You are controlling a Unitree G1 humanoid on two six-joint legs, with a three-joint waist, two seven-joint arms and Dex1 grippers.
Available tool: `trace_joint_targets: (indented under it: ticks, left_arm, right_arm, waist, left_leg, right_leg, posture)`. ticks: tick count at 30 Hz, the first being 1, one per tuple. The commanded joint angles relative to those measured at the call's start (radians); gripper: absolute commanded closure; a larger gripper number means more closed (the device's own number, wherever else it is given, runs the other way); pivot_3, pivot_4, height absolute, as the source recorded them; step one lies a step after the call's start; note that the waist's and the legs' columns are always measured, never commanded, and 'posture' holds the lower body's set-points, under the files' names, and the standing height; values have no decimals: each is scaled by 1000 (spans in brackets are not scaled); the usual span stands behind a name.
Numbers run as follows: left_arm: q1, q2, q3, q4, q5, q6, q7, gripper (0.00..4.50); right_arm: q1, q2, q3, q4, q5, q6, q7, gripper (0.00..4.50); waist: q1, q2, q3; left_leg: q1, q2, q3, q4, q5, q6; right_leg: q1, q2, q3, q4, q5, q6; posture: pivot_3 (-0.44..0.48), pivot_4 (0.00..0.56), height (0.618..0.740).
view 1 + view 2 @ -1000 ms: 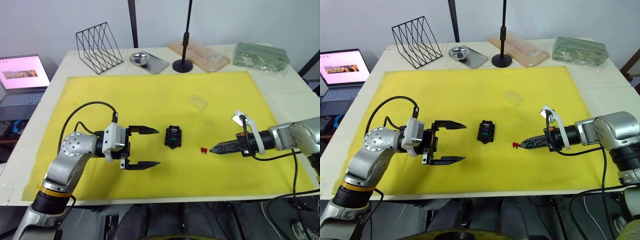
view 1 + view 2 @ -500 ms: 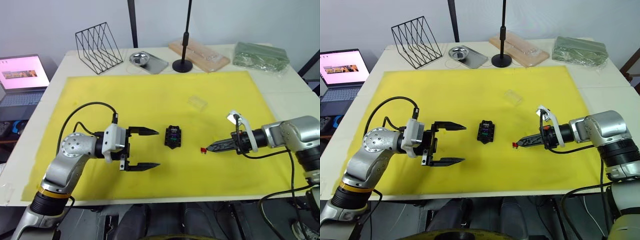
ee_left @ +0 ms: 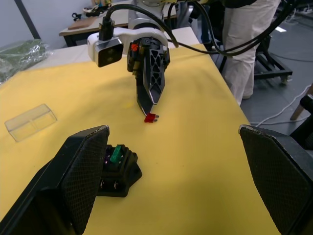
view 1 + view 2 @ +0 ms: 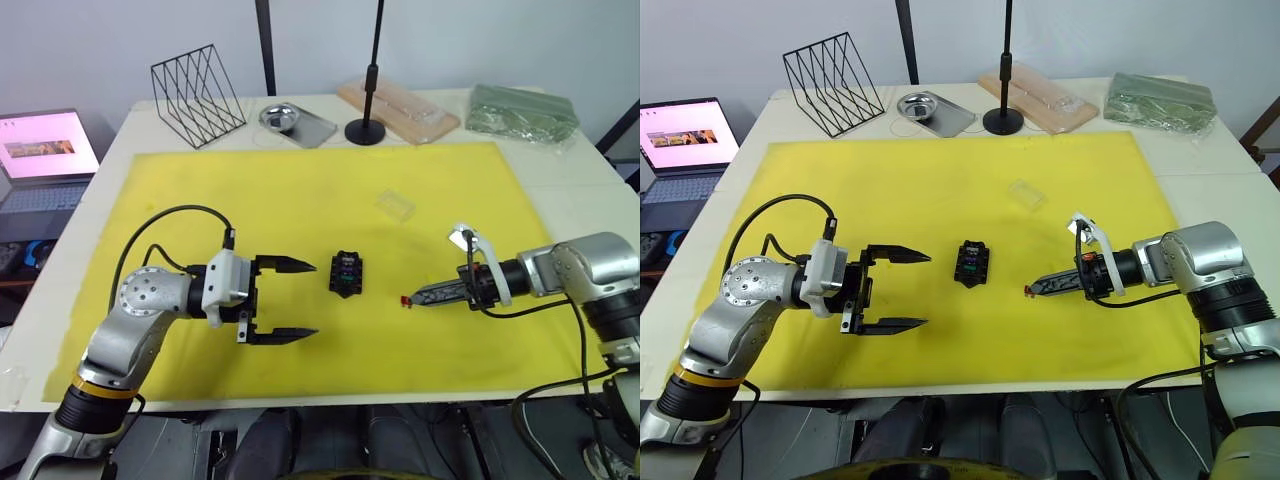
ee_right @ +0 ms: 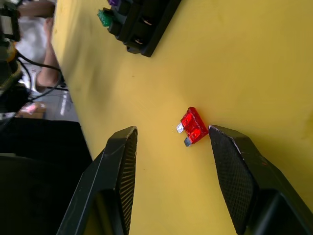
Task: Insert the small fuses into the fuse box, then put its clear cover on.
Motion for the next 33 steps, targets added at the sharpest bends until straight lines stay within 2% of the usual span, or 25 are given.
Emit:
trace_joint_targets:
  ticks: [1,3,5,25,28,30,33]
  left_arm:
    - [-2,6,27,-30,-24,2,7,0]
    - [-3,6,26,-29,-23,3,7,0]
    - [-7,5,24,-25,-19,1,6,0]
    - [-20,3,20,-20,-14,2,3,0]
    - [-20,3,20,-20,-13,2,3,0]
    - [-21,3,20,-19,-12,1,2,0]
    - [-22,3,19,-16,-11,0,2,0]
  right_arm:
    - [-8,-5,-17,-9,-7,-9,14,2080]
    - [-7,-2,-17,-2,-14,-13,8,2080]
    - [-7,4,-20,-3,-17,-10,2,2424]
    - [33,49,-49,-21,-11,26,-48,2424]
    - [35,51,-51,-19,-18,22,-53,2969]
    - [36,48,-49,-18,-19,20,-53,3605]
    - [39,41,-43,-20,-24,9,-45,3605]
  waist:
    - [0,0,0]
    - [0,0,0]
    - [0,0,0]
    - [-1,0,0]
    - [-1,0,0]
    - [-1,0,0]
    - [-1,0,0]
  left_leg:
    - [0,0,0,0,0,0]
    - [0,0,0,0,0,0]
    - [0,0,0,0,0,0]
    - [0,0,0,0,0,0]
    - [0,0,0,0,0,0]
    - [0,0,0,0,0,0]
    - [0,0,0,0,0,0]
  right_leg:
    - [0,0,0,0,0,0]
    - [0,0,0,0,0,0]
    - [0,0,0,0,0,0]
    - [0,0,0,0,0,0]
    - [0,0,0,0,0,0]
    - [0,0,0,0,0,0]
    - [0,0,0,0,0,0]
  posture:
    - [0,150,740]
    - [0,150,740]
    - [0,150,740]
    - [0,150,740]
    - [0,150,740]
    - [0,150,740]
    - [0,150,740]
